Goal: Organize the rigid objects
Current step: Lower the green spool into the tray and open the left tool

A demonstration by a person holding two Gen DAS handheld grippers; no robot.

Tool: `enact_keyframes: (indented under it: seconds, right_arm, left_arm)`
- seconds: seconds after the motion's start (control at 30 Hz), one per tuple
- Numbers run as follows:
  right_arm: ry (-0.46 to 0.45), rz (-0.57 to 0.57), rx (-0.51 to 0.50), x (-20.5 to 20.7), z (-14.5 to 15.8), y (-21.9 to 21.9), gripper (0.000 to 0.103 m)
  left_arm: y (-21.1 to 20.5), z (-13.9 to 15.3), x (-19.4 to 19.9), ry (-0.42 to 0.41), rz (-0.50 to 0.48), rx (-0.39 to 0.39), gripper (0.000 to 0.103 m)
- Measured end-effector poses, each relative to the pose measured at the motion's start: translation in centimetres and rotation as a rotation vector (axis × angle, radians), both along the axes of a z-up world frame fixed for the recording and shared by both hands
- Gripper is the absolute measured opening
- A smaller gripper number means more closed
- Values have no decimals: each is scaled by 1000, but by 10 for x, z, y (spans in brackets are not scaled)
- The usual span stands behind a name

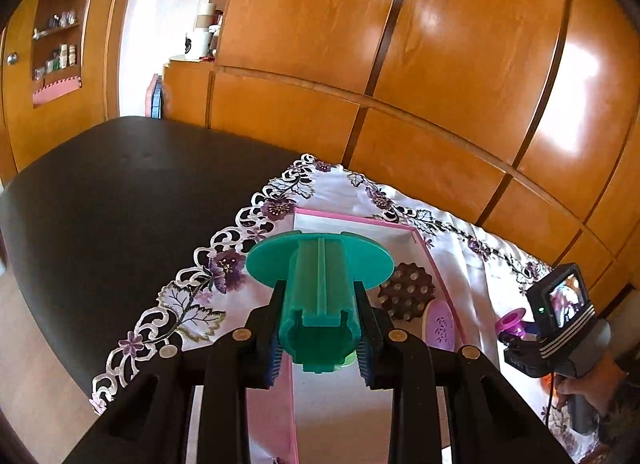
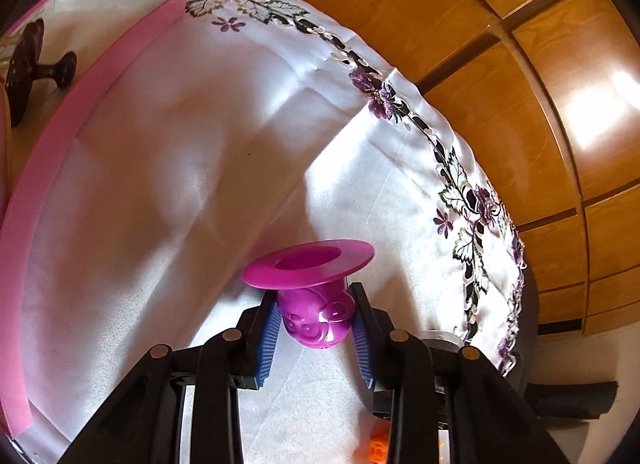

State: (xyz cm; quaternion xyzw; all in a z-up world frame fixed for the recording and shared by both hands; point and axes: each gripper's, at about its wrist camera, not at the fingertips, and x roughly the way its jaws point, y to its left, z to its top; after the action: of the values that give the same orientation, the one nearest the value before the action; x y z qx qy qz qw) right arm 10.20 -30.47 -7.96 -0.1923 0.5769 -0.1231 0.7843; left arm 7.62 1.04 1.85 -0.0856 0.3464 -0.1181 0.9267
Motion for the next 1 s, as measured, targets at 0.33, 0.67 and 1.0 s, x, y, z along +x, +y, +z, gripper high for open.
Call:
enact_keyframes:
  seconds: [0.33,0.67,1.0]
  right_arm:
    - [-125,-20,169,-15,3,-19,32]
    - [-222,-3,308,-27,0,-36,30]
    - [-269,8,361,-32,1,-43,30]
  left_arm:
    - [18,0,17,77,53,-73,30]
    - [-30,-10,10,123,-54,6,30]
    - [-64,-84,19,282,-41,181,28]
